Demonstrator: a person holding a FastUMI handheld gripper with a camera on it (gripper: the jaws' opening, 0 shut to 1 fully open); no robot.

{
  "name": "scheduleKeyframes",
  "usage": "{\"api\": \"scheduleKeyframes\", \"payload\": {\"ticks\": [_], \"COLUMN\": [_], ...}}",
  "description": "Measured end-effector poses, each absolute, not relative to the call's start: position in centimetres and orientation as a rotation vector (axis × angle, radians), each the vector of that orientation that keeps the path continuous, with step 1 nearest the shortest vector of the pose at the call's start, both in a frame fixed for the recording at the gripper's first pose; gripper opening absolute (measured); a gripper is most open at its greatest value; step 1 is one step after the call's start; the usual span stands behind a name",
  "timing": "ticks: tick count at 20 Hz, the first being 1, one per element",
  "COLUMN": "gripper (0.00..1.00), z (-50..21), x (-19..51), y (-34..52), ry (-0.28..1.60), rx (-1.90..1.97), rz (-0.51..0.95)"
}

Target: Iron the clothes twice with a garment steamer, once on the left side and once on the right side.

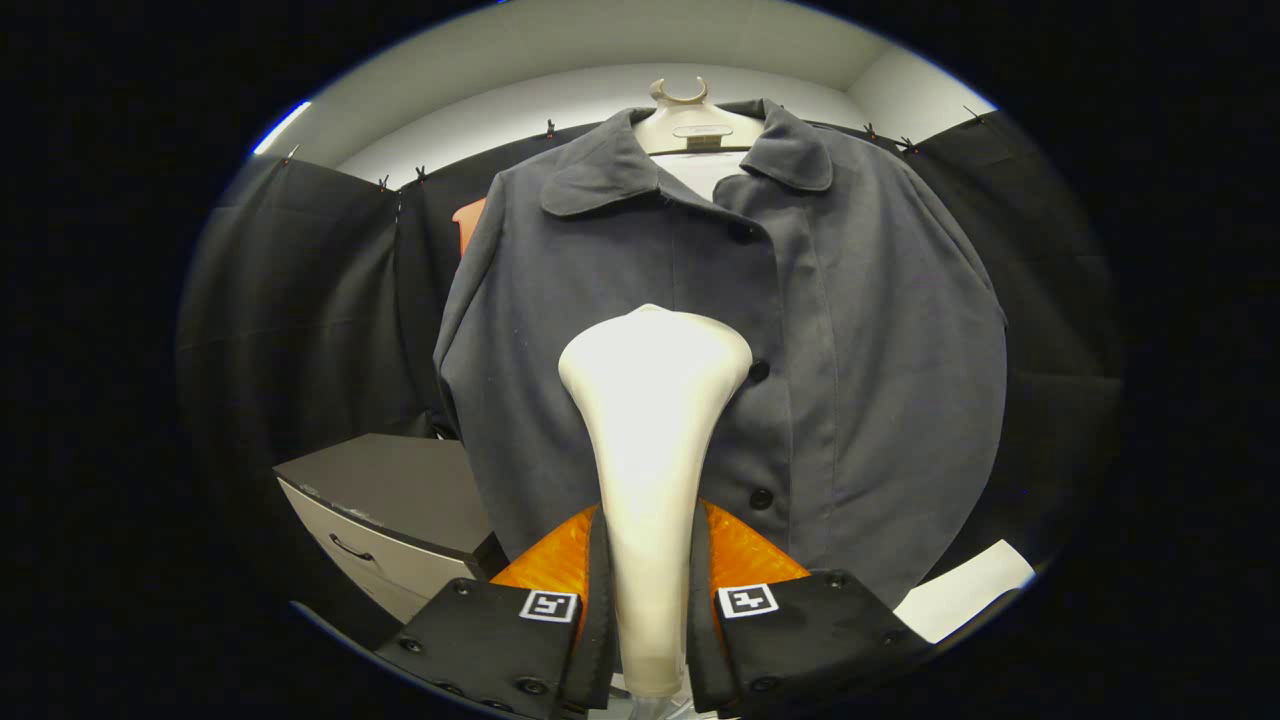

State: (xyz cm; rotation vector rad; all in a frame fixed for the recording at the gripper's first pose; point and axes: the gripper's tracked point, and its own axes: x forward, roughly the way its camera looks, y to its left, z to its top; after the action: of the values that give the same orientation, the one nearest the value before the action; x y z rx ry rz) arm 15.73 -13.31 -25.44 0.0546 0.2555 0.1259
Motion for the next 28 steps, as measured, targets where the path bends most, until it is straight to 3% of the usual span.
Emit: {"api": "scheduleKeyframes", "payload": {"ticks": [28], "gripper": [0.37], "z": [-46.2], "x": [8.3], "y": [-14.6], "ry": [0.624], "rx": [0.1], "rz": [0.101]}}
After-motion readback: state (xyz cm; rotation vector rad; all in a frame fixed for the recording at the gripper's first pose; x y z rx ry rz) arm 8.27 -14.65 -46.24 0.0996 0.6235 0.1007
